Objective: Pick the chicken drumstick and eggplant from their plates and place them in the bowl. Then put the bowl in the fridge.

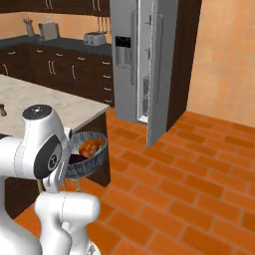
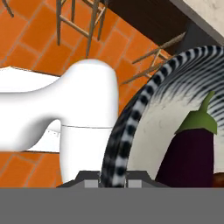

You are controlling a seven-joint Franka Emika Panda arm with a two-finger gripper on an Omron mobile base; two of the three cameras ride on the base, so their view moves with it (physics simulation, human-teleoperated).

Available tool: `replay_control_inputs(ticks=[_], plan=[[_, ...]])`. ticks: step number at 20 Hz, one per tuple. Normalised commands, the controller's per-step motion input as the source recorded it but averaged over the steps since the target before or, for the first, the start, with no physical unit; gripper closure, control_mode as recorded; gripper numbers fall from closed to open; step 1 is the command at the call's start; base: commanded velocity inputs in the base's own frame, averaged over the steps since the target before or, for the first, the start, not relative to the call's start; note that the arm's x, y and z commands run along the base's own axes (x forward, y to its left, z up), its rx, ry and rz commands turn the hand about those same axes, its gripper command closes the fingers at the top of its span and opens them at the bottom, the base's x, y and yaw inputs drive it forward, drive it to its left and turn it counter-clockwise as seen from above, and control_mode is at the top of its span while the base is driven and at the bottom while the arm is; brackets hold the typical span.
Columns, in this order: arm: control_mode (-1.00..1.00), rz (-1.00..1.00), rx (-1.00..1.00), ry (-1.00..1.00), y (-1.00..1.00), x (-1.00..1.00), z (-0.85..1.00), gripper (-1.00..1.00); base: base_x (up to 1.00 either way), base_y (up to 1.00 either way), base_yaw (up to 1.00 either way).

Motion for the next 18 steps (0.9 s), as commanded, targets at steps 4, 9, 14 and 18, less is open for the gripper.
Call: replay_control_inputs(ticks=[4, 9, 14, 18], plan=[[1.00, 0.00, 0.00, 0.00, 0.00, 0.00, 0.00, 1.00, 1.00, -0.67, 0.00], [1.00, 0.00, 0.00, 0.00, 0.00, 0.00, 0.00, 1.00, 1.00, -0.78, 0.02], [1.00, 0.00, 0.00, 0.00, 0.00, 0.00, 0.00, 1.00, 1.00, -0.72, 0.21], [1.00, 0.00, 0.00, 0.00, 0.00, 0.00, 0.00, 1.00, 1.00, -0.56, 0.39]])
